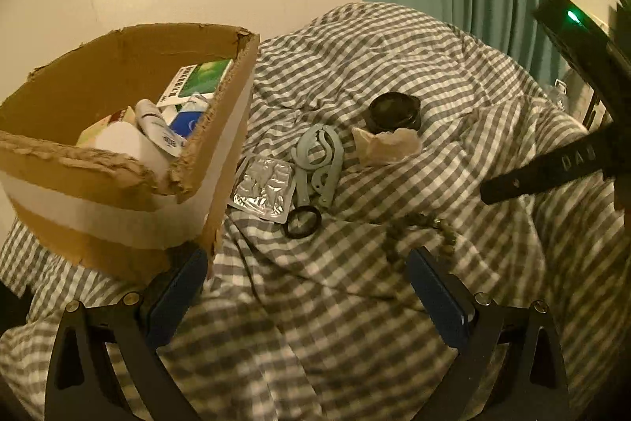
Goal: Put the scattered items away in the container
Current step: 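Grasp the wooden bead bracelet with right gripper while left grasps black hair tie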
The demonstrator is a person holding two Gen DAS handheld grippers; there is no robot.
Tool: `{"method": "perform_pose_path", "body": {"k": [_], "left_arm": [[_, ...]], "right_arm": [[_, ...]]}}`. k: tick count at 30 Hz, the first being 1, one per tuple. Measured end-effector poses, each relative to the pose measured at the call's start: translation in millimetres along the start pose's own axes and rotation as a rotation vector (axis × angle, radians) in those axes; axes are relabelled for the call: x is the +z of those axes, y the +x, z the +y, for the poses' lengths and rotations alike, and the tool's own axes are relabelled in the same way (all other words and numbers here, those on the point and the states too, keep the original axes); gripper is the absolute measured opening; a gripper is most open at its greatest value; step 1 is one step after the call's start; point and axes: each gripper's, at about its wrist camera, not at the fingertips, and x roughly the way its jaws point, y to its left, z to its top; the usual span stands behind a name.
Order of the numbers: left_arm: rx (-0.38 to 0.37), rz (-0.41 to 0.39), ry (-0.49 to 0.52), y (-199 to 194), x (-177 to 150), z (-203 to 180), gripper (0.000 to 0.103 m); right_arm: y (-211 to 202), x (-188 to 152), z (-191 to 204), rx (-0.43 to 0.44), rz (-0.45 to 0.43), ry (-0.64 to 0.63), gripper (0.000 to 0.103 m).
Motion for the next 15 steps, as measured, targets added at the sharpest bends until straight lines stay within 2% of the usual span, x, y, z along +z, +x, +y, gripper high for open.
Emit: {"method": "perform_pose_path", "body": {"k": [4,7,10,12,13,15], "left_arm": [[-0.032,-0.01,-0.024,17,-17,4,0.103],[-0.037,-0.005,-0.04,28,-27,8,0.103],[-0.036,0.01,-0.073,35,-29,13,0.103],[-0.042,0.007,-0.101,35,-29,17,0.103],[-0.047,0.007,-0.117,34,-29,20,0.103],[-0.042,0.013,-0.139,32,-30,22,0.103]], "right_arm": [[30,16,3,-0.017,0.051,-0.026,0.044],[64,17,-3,-0.012,0.141,-0.005,0.044],[83,14,-2,-0.032,0.175,-0.006,0.044],[86,16,5,-0.026,0.161,-0.034,0.035],[86,17,9,-0.029,0.152,-0.05,0.012],[82,16,14,-0.079,0.139,-0.082,0.011]]}}
